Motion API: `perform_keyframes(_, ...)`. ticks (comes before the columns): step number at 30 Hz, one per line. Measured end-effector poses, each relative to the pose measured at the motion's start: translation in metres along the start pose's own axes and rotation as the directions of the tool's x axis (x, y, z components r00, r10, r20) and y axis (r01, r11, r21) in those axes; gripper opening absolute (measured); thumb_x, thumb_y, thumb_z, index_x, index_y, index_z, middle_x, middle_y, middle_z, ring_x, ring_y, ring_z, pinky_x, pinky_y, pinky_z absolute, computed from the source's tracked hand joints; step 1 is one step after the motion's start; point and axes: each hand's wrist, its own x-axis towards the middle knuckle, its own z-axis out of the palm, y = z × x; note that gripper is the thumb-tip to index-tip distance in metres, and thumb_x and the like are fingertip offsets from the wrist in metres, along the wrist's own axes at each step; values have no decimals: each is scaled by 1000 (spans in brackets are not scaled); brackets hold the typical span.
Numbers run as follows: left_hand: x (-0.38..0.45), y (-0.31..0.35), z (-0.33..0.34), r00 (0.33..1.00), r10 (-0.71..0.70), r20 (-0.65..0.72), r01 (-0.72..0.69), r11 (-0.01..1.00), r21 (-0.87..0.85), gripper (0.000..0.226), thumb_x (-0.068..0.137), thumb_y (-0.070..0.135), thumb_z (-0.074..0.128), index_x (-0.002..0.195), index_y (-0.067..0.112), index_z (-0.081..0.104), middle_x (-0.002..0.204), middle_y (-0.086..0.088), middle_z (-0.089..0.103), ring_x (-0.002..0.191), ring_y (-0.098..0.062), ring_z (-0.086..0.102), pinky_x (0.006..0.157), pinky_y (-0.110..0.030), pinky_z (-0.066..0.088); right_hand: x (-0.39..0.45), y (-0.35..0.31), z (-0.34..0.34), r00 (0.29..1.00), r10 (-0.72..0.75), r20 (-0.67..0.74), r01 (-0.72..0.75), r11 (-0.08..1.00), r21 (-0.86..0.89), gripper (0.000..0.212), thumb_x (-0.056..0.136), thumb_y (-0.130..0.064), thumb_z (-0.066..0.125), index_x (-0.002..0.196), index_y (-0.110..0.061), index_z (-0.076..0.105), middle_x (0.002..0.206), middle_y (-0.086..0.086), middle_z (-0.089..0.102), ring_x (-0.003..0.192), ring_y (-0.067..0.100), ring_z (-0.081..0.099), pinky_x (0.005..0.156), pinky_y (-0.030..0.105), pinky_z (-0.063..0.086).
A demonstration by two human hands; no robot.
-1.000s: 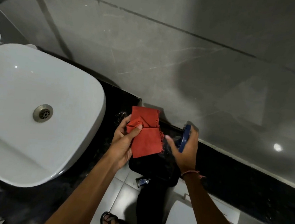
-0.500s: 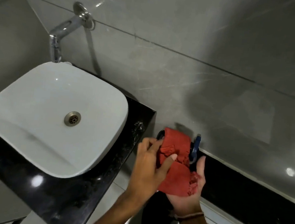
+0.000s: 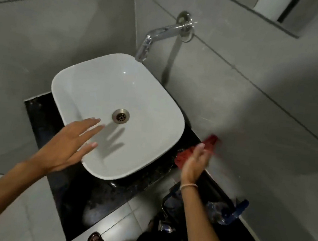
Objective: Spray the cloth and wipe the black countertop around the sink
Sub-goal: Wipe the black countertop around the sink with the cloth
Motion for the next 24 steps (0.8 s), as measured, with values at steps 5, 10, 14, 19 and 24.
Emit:
perform_keyframes(5, 1, -16, 15, 990, 93, 106, -107, 985, 136, 57, 106, 44, 19, 155, 21, 36, 162, -5, 40, 149, -25, 40, 116, -50, 37, 3, 6, 22, 951, -209, 228, 295, 835, -465, 48, 102, -25, 53, 149, -13, 52, 163, 22, 37, 153, 36, 34, 128, 51, 20)
perform_keyframes(10, 19, -23, 9, 934, 286, 216, -335, 911, 242, 57, 102, 38, 24, 156, 22, 33, 165, -9, 31, 154, -25, 29, 122, -53, 27, 46, 11, 6, 863, -346, 369, 502, 678, -538, 41, 87, -18, 57, 125, -5, 68, 137, 27, 60, 120, 48, 57, 100, 51, 50)
perform_keyframes(14, 26, -32, 11, 897, 393, 204, -435, 870, 233, 58, 101, 36, 27, 157, 23, 30, 166, -6, 31, 155, -24, 27, 121, -52, 30, 41, 9, 9, 806, -457, 375, 591, 621, -514, 58, 84, -23, 41, 132, 4, 60, 136, 28, 60, 120, 46, 54, 99, 57, 52)
perform_keyframes(19, 27, -36, 18, 905, 405, 128, -424, 882, 207, 58, 102, 38, 22, 157, 23, 30, 164, -4, 36, 153, -23, 32, 115, -49, 36, 37, 27, 27, 746, -562, 357, 654, 520, -549, 52, 86, -10, 50, 136, 1, 60, 142, 24, 58, 132, 45, 52, 113, 58, 43)
perform_keyframes(24, 25, -44, 24, 876, 469, 112, -481, 828, 290, 58, 104, 40, 18, 160, 23, 20, 166, -4, 33, 154, -23, 29, 117, -49, 32, -65, 39, 39, 901, -398, 174, 434, 815, -383, 60, 91, -29, 38, 139, 2, 58, 148, 31, 52, 143, 48, 42, 123, 57, 32)
